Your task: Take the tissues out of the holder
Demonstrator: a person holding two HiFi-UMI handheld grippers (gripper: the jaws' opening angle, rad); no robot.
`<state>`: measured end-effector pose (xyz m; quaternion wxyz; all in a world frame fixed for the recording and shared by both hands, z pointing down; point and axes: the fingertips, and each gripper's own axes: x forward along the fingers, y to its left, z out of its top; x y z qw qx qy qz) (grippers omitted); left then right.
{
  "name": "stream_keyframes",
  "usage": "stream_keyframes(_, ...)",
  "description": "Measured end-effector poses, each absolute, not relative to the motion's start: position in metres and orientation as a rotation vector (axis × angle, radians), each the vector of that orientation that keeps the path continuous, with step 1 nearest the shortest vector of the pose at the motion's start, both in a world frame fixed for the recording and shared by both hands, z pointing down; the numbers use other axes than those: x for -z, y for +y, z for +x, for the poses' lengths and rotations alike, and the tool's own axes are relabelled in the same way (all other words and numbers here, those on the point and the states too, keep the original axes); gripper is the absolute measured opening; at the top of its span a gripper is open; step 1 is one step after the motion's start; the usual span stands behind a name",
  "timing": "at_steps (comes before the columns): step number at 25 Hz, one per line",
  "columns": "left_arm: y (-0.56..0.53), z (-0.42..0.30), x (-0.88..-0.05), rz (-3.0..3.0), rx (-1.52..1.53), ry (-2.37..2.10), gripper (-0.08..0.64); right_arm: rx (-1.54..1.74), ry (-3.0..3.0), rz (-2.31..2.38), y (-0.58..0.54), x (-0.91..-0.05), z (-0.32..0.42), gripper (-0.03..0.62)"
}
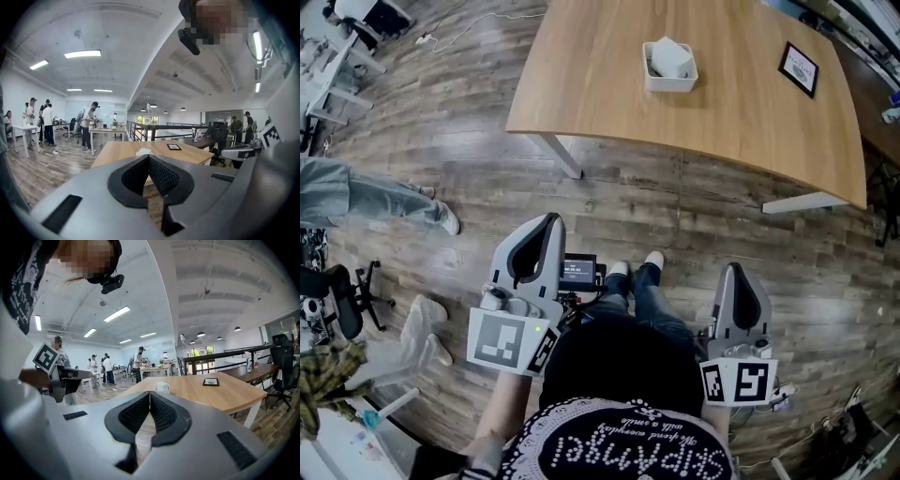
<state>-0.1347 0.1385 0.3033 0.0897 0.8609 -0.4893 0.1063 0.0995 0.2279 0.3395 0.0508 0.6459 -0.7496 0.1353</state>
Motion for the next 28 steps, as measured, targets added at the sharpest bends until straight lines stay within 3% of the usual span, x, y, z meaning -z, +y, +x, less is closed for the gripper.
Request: stream_keyframes(28, 0.111, -0.064, -0.295, 2.512, -0.242, -1.590, 0.005, -0.362, -2.476, 1.725, 0.156, -0.343, 0.141, 0.011)
